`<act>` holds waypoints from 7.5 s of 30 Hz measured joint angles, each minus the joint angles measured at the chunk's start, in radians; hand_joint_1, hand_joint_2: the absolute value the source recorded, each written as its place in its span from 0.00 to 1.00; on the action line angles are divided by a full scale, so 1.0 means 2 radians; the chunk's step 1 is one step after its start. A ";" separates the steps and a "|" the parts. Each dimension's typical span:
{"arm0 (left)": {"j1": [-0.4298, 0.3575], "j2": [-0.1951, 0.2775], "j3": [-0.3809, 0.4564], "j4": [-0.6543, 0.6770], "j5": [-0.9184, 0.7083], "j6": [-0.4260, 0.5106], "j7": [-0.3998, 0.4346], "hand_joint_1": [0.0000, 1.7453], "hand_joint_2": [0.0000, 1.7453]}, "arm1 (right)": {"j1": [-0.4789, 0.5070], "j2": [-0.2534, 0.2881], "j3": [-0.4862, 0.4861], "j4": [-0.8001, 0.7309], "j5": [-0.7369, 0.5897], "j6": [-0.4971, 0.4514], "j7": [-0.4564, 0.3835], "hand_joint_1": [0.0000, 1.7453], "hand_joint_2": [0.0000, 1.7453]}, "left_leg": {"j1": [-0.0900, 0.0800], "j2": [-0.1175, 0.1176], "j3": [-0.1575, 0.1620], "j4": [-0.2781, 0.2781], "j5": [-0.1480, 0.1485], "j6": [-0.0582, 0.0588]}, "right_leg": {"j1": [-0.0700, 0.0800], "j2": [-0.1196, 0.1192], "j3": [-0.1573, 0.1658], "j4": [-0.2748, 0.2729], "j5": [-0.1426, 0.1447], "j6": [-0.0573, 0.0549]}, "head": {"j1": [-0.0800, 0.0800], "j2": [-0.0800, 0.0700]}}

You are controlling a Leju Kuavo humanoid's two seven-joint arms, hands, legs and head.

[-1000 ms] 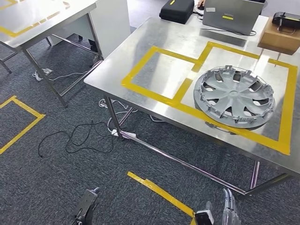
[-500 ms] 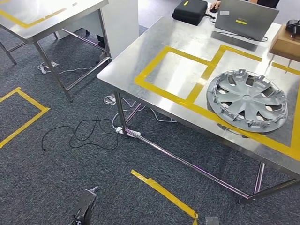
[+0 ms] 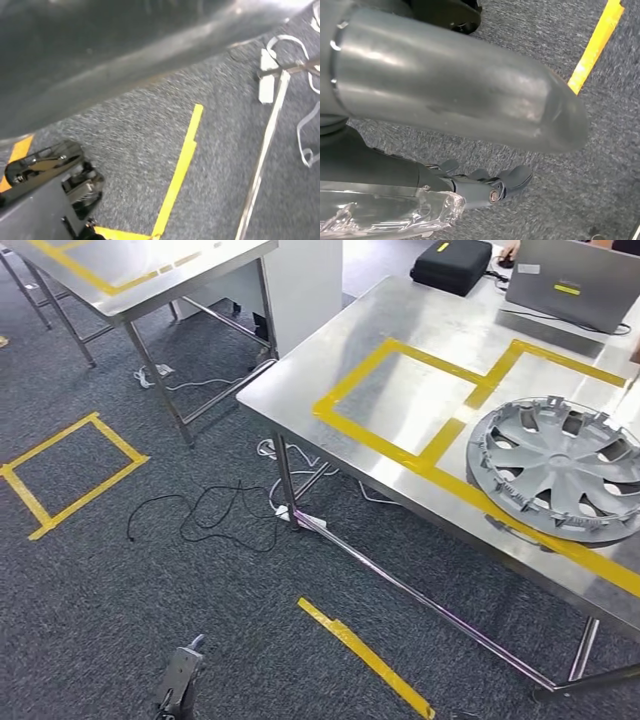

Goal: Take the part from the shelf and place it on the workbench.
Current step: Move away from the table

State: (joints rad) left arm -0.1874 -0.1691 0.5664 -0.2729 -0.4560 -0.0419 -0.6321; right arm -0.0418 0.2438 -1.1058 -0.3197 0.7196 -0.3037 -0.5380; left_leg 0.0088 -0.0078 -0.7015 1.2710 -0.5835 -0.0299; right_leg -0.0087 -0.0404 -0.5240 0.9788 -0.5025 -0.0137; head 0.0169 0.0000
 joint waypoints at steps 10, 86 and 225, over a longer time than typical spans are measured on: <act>0.005 -0.006 0.010 -0.007 0.008 0.009 -0.006 0.00 0.00 | -0.009 0.001 -0.007 0.006 0.008 -0.002 -0.006 0.00 0.00 | -0.005 0.020 0.068 -0.143 0.061 0.025 | 0.005 -0.015 -0.005 0.023 -0.025 0.017 | 0.001 0.000; 0.023 -0.010 0.059 -0.017 0.003 0.026 -0.007 0.00 0.00 | -0.019 0.003 -0.017 0.002 0.000 0.028 -0.081 0.00 0.00 | -0.003 -0.045 0.056 -0.129 0.059 0.009 | -0.002 0.047 -0.009 0.008 0.004 0.005 | -0.001 0.000; 0.053 -0.018 0.057 -0.064 0.048 0.021 -0.007 0.00 0.00 | -0.015 -0.011 0.056 -0.003 -0.024 0.026 -0.082 0.00 0.00 | -0.005 0.012 0.066 -0.132 0.057 0.029 | 0.001 -0.010 0.022 0.044 -0.061 0.023 | 0.003 0.000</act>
State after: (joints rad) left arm -0.0813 -0.2058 0.6809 -0.4015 -0.3592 0.0002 -0.6462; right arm -0.0723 0.2209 -0.9937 -0.3257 0.6724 -0.2525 -0.7012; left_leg -0.0010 0.0168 -0.5695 1.0068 -0.4697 0.0279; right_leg -0.0058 -0.0598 -0.4808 1.0665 -0.6250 0.0332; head 0.0234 0.0002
